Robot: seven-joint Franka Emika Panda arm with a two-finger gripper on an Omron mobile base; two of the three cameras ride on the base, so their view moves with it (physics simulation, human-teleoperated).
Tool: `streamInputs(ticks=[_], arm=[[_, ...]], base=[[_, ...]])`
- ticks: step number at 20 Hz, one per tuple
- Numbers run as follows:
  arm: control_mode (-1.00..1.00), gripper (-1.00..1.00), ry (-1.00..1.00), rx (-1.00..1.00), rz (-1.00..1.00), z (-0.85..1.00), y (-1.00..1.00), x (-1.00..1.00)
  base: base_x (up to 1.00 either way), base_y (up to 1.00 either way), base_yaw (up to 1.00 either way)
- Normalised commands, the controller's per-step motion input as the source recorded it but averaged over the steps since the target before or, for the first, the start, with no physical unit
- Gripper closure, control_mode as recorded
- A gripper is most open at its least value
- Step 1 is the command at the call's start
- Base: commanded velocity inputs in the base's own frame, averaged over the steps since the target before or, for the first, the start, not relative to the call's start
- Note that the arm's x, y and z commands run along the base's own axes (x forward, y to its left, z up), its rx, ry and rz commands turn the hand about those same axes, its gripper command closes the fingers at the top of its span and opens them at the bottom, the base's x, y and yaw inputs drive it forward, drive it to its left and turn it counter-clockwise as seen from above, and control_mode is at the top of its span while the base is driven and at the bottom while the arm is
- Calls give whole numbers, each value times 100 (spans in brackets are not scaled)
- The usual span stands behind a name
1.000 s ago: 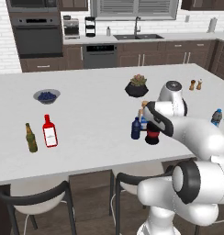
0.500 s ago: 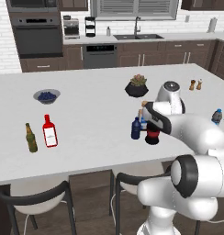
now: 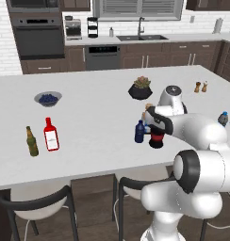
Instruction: Move the plastic bottles in the middle to the plastics group, and the glass bottles in the middle to the glass group.
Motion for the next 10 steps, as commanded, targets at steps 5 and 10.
streamInputs(ticks=[5,10], arm=[[-100,-100,0,1,0,-8,-12,13],[-100,-100,0,4,0,-2,-22,5]], base=[[0,0,0],[0,0,0]])
